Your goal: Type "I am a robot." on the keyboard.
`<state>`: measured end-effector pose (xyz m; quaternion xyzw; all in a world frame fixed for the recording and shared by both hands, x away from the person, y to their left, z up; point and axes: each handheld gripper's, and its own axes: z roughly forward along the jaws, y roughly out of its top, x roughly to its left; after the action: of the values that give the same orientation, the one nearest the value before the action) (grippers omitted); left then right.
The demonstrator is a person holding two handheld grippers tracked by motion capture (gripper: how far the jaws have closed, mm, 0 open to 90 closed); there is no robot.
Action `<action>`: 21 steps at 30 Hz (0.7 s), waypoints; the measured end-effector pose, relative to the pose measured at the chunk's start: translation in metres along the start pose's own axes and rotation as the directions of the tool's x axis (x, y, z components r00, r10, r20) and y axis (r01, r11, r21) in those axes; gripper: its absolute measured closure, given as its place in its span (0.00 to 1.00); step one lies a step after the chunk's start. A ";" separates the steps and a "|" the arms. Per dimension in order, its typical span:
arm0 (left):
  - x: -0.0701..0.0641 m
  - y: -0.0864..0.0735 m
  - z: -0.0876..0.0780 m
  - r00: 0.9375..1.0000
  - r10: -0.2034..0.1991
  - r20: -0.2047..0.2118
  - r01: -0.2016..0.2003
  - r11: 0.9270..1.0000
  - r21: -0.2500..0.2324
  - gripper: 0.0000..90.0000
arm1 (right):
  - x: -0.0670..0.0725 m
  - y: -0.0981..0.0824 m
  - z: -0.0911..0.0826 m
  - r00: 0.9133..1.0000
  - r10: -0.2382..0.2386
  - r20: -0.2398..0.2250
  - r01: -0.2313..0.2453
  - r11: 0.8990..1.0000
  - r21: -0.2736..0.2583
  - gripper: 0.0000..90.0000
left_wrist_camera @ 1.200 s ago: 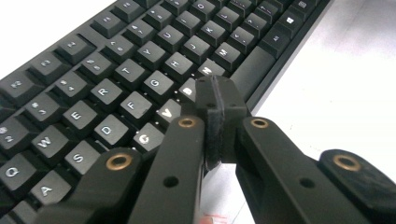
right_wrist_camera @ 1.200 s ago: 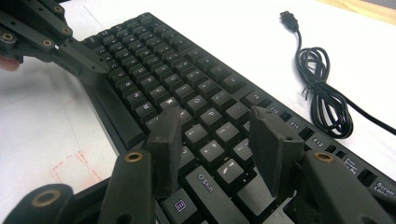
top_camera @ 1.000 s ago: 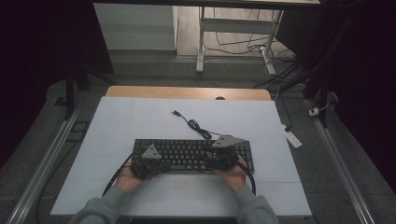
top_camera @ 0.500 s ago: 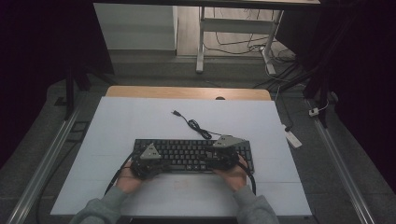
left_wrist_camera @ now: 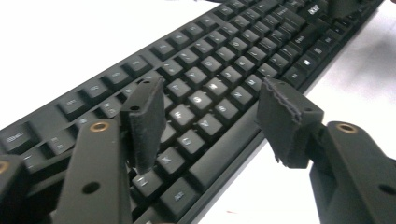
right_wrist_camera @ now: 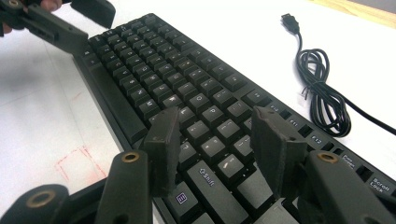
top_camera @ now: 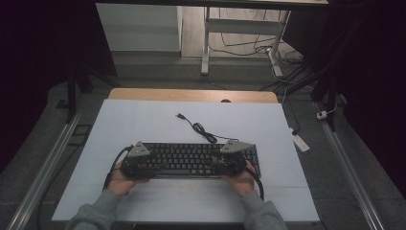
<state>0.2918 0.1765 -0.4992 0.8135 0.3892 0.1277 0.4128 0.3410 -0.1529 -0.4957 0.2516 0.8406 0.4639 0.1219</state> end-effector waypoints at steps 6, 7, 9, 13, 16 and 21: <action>0.008 -0.001 -0.007 1.000 -0.020 -0.021 0.020 1.000 -0.002 0.43 | 0.000 0.000 -0.001 1.000 -0.001 0.001 0.001 1.000 -0.004 0.58; 0.009 -0.001 -0.008 0.999 -0.022 -0.024 0.022 1.000 -0.005 0.43 | 0.000 0.000 -0.001 1.000 -0.001 0.001 0.001 1.000 -0.004 0.58; 0.010 -0.001 -0.009 0.999 -0.024 -0.032 0.024 1.000 -0.009 0.43 | 0.000 0.000 0.000 1.000 -0.001 0.001 0.001 1.000 -0.004 0.58; 0.012 -0.001 -0.011 0.998 -0.030 -0.052 0.029 0.999 -0.016 0.43 | 0.000 0.000 0.000 1.000 -0.002 0.001 0.002 1.000 -0.002 0.58; 0.013 -0.001 -0.012 0.998 -0.031 -0.060 0.031 0.999 -0.012 0.43 | 0.000 0.000 0.000 1.000 -0.001 0.001 0.001 1.000 -0.002 0.58; 0.016 -0.002 -0.012 0.997 -0.029 -0.078 0.029 1.000 -0.002 0.44 | 0.000 0.000 0.000 1.000 0.000 0.001 0.000 1.000 0.000 0.58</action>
<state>0.2944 0.1957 -0.4953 0.8019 0.4167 0.1539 0.3995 0.3410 -0.1525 -0.4957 0.2518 0.8405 0.4638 0.1226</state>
